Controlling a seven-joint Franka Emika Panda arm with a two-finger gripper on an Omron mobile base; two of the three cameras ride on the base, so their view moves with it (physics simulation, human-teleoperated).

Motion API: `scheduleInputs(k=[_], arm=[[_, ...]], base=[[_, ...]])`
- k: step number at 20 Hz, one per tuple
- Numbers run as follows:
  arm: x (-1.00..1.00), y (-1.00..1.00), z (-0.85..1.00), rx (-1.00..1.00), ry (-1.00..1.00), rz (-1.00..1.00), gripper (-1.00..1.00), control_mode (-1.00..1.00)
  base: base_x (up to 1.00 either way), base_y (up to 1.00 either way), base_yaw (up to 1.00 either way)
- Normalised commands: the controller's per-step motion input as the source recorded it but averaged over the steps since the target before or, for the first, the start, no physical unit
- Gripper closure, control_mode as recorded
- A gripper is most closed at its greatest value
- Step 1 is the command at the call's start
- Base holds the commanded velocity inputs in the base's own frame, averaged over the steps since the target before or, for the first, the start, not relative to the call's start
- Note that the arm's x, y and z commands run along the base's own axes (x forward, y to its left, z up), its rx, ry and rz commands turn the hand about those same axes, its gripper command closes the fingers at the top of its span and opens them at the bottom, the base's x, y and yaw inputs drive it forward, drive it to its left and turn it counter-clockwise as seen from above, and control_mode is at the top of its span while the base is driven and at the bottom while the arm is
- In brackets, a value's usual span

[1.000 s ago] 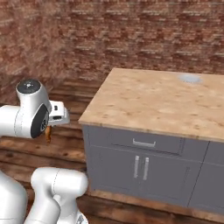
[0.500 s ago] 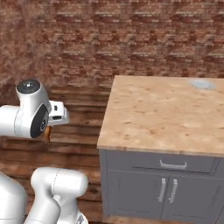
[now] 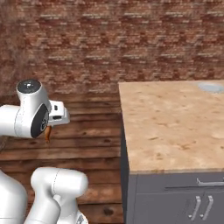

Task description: Take the chicken drumsticks from the pan and place one on each plate on the dining counter.

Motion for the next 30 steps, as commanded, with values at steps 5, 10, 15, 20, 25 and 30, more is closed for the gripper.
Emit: scheduleInputs(k=[5, 10, 15, 20, 25, 30], arm=[[0.0, 0.0, 0.0, 0.0, 0.0, 0.0, 1.0, 1.0], [0.0, 0.0, 0.0, 0.0, 0.0, 0.0, 1.0, 1.0], [0.0, 0.0, 0.0, 0.0, 0.0, 0.0, 1.0, 1.0], [0.0, 0.0, 0.0, 0.0, 0.0, 0.0, 1.0, 1.0], [0.0, 0.0, 0.0, 0.0, 0.0, 0.0, 1.0, 1.0], [0.0, 0.0, 0.0, 0.0, 0.0, 0.0, 1.0, 1.0]], base=[[0.6, 0.82, -0.35], [0.69, 0.74, -0.41], [0.7, 0.73, -0.42], [0.7, 0.71, -0.43], [0.67, 0.74, -0.42], [0.57, 0.76, -0.44]])
